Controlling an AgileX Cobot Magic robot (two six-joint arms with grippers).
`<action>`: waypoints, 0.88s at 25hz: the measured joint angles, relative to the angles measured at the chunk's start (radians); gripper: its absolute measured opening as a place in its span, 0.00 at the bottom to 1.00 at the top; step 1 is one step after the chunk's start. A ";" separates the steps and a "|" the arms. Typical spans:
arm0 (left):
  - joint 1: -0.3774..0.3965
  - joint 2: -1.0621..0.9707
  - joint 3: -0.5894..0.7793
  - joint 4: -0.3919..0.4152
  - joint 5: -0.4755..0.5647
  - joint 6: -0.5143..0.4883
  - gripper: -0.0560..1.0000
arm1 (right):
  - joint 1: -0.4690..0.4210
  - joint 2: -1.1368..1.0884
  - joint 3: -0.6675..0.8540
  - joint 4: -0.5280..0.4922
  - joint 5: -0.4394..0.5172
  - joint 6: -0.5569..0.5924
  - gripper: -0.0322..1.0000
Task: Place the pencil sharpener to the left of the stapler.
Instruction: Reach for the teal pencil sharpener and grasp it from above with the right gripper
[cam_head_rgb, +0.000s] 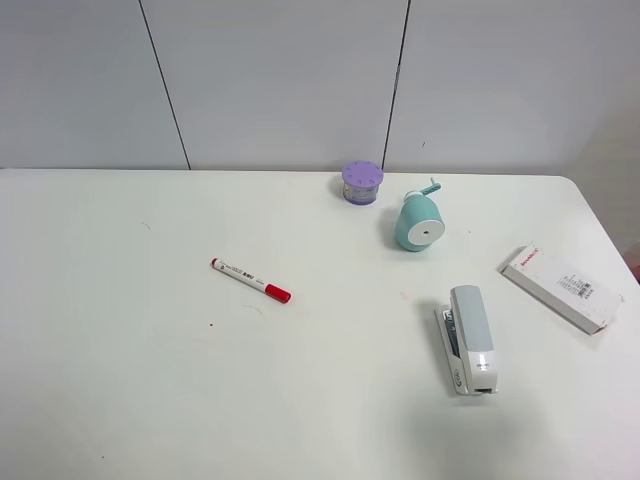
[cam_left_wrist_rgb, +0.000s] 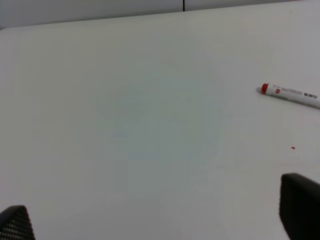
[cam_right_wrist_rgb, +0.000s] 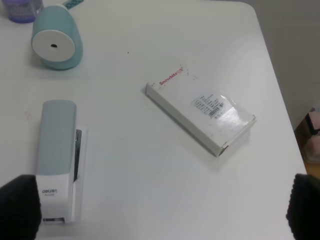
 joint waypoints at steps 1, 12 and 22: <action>0.000 0.000 0.000 0.000 0.000 0.000 0.99 | 0.000 0.000 0.000 0.000 0.000 0.000 0.99; 0.000 0.000 0.000 0.000 0.000 0.000 0.99 | 0.000 0.392 -0.069 0.118 -0.003 0.052 0.99; 0.000 0.000 0.000 0.000 0.000 0.000 0.99 | 0.000 0.900 -0.467 0.117 -0.008 0.129 0.99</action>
